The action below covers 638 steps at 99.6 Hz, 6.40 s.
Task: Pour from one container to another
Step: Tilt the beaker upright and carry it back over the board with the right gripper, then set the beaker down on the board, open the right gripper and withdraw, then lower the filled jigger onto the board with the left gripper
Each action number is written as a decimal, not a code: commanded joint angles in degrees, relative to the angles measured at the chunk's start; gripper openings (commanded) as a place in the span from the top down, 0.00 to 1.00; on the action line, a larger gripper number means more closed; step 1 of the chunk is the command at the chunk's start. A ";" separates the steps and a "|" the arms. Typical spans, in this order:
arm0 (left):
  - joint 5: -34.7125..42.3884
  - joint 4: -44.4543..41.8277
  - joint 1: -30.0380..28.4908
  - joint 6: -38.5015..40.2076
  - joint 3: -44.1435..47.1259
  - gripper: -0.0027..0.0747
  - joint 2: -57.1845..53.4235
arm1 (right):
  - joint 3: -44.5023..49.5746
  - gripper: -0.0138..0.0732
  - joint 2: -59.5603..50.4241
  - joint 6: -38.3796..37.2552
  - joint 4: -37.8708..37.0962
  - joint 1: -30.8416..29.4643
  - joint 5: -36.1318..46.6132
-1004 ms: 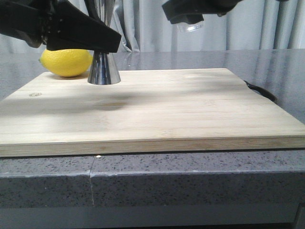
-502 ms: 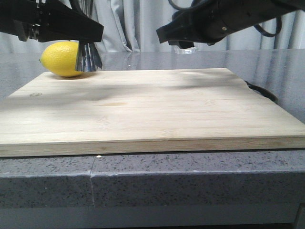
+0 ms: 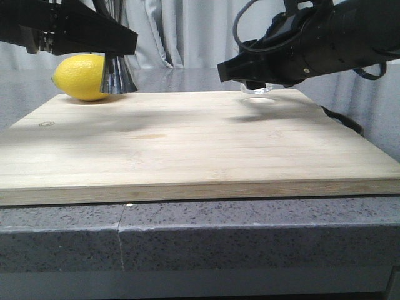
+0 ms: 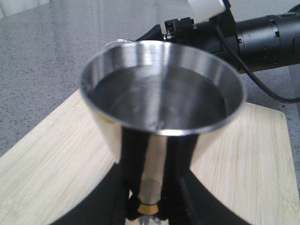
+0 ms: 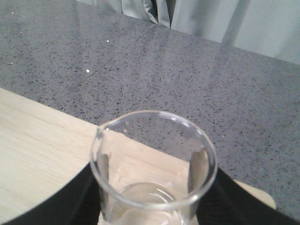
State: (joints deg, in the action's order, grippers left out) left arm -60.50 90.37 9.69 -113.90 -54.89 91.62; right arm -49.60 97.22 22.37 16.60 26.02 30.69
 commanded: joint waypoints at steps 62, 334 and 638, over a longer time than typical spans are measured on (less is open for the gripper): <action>-1.62 4.69 -0.09 0.03 -1.77 0.99 -1.52 | -0.84 0.53 2.39 -3.31 -2.59 -0.41 9.33; -6.62 10.95 -0.09 -15.25 -1.66 0.99 6.52 | -1.17 0.08 -25.59 -3.31 -3.64 6.92 2.20; -5.15 7.29 -0.09 -14.68 -1.66 0.83 6.52 | -1.17 0.08 -25.59 -3.31 -3.64 7.25 2.94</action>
State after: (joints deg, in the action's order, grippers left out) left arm -62.51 94.73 9.69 -129.22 -54.89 100.59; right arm -49.25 73.51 18.72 13.79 33.23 28.92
